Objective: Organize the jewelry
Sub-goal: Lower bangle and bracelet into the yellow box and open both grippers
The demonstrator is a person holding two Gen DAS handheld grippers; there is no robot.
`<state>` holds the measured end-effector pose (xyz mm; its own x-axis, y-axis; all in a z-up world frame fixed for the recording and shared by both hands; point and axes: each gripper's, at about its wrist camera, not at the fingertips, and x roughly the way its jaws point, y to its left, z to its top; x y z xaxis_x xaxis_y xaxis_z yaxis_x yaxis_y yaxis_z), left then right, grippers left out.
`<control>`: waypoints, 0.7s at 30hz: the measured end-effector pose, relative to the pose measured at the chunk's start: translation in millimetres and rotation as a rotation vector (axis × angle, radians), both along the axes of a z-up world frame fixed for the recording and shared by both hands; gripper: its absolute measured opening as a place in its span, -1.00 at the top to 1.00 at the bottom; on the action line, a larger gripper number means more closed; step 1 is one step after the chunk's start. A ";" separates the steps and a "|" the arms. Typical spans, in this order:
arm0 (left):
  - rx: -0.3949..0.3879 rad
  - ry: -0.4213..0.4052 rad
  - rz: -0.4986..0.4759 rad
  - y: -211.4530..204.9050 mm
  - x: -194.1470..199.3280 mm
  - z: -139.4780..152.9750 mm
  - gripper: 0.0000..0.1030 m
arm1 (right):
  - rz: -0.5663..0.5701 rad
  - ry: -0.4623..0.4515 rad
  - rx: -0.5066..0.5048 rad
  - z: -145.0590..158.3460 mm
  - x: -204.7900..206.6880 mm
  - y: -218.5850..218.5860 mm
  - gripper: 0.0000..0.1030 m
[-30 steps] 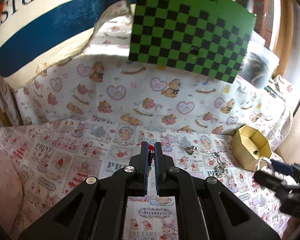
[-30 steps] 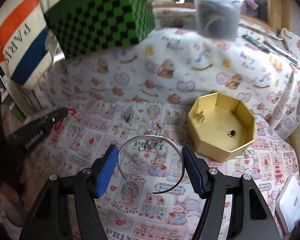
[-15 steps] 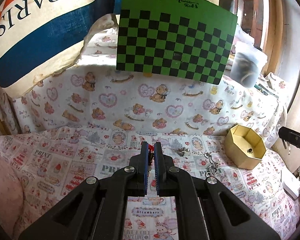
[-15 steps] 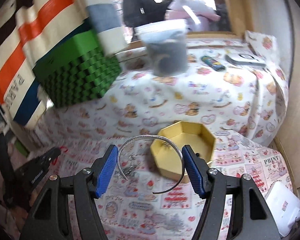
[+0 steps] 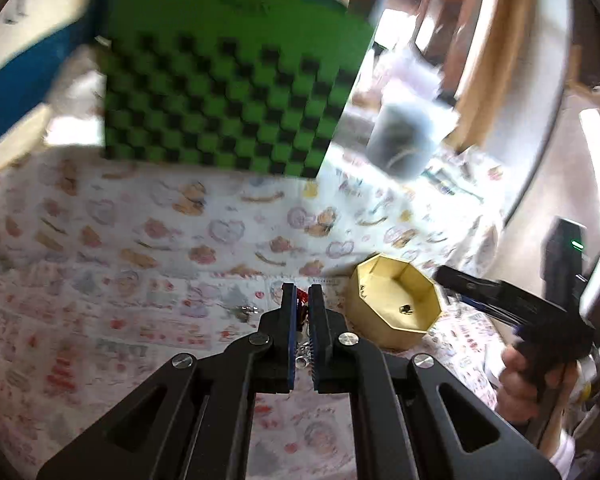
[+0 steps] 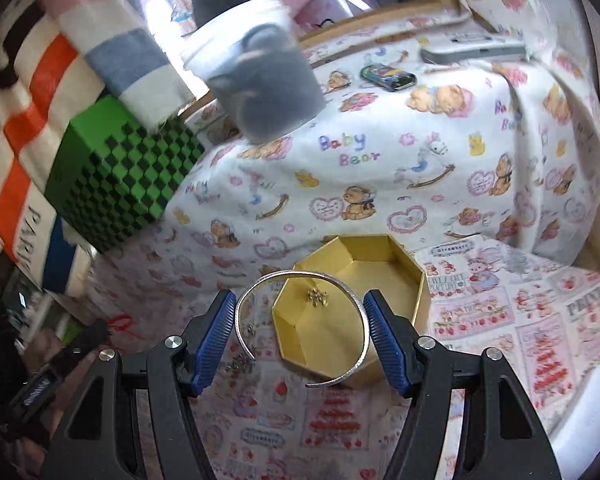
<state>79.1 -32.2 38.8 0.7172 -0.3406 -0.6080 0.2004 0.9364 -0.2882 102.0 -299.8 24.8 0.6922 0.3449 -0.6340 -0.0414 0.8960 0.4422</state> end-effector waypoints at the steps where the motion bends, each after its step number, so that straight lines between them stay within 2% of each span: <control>1: -0.010 0.028 -0.003 -7.8 10.1 -1.9 0.91 | -0.011 -0.001 -0.004 -1.7 1.2 -3.8 -0.32; 3: -0.019 0.057 -0.051 -28.3 25.5 -4.5 0.91 | -0.030 0.007 -0.019 -4.0 3.5 -8.5 -0.32; 6: -0.028 0.081 -0.109 -57.8 40.5 -8.4 0.91 | -0.031 0.043 0.038 -11.7 9.0 -18.0 -0.32; 9: -0.049 0.116 -0.140 -81.2 51.4 -16.3 0.91 | -0.045 0.048 0.045 -14.0 10.6 -22.6 -0.32; 13: -0.096 0.161 -0.154 -95.9 60.9 -29.6 0.91 | -0.024 0.046 0.107 -15.1 12.7 -26.0 -0.32; 17: -0.070 0.188 -0.149 -104.4 66.7 -41.5 0.91 | -0.036 0.056 0.091 -17.2 13.8 -25.8 -0.32; 21: -0.072 0.181 -0.142 -105.6 69.0 -45.0 0.89 | -0.032 0.067 0.120 -20.4 14.9 -27.4 -0.32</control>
